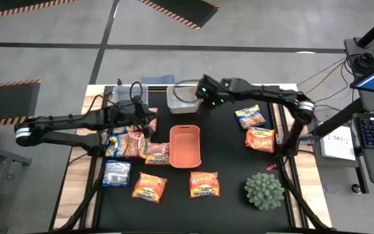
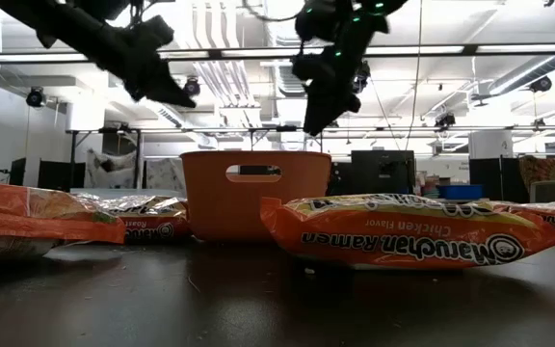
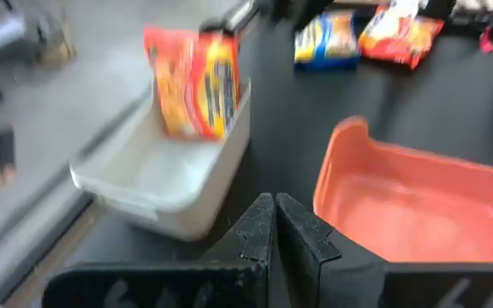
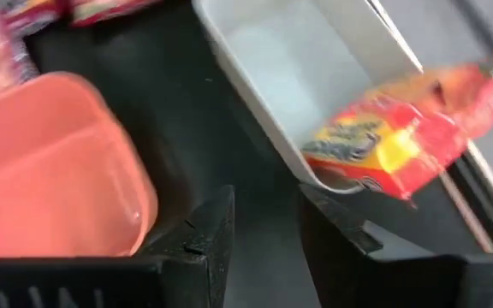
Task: Sort Maruchan noodles
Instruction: Put the red bag into the transparent bin
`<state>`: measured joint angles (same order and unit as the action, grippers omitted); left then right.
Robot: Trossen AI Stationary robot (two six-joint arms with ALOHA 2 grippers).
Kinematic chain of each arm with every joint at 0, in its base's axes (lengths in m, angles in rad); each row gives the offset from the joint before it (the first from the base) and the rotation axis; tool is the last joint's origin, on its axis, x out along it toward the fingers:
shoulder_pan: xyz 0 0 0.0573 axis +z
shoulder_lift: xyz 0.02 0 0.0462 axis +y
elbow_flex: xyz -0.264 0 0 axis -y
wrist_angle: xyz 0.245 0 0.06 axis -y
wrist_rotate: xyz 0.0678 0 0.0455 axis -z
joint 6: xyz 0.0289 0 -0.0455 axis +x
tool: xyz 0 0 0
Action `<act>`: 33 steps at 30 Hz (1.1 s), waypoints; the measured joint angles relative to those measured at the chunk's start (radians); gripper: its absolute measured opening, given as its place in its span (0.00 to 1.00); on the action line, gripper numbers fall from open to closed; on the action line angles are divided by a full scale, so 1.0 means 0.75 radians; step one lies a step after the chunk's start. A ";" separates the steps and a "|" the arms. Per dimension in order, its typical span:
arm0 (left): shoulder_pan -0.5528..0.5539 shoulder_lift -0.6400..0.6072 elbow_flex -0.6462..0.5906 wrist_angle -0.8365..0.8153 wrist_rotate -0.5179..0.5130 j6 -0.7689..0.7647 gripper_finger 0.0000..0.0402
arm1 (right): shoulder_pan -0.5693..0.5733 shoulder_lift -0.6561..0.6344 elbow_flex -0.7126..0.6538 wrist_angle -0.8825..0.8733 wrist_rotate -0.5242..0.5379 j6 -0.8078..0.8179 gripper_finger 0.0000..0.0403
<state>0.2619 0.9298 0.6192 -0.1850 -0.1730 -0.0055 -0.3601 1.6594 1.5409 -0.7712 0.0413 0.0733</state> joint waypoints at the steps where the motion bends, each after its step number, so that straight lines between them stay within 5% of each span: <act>1: 0.000 0.000 -0.002 -0.034 0.000 -0.040 0.00 | 0.017 -0.050 -0.078 0.072 -0.007 -0.047 0.28; 11: -0.017 0.001 -0.003 -0.287 0.070 -0.591 0.00 | 0.105 -0.486 -0.798 0.875 -0.100 -0.186 0.17; 19: -0.155 0.085 0.055 -0.381 0.164 -0.888 0.00 | 0.103 -0.745 -1.131 1.374 -0.081 -0.408 0.13; 22: -0.204 0.140 0.114 -0.442 0.195 -0.937 0.00 | 0.094 -0.815 -1.167 1.431 0.076 -0.675 0.13; 25: -0.222 0.186 0.156 -0.508 0.215 -0.991 0.00 | 0.091 -0.883 -1.188 1.409 0.298 -0.590 0.12; 30: -0.222 0.222 0.204 -0.570 0.359 -1.122 0.02 | 0.088 -1.016 -1.223 1.258 -0.010 -0.691 0.12; 33: -0.223 0.226 0.233 -0.662 0.361 -1.219 0.07 | 0.087 -1.106 -1.241 1.266 -0.071 -0.700 0.12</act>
<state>0.0948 1.0996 0.7938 -0.6818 0.0975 -0.9200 -0.2949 0.8302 0.6098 0.1781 -0.0117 -0.4518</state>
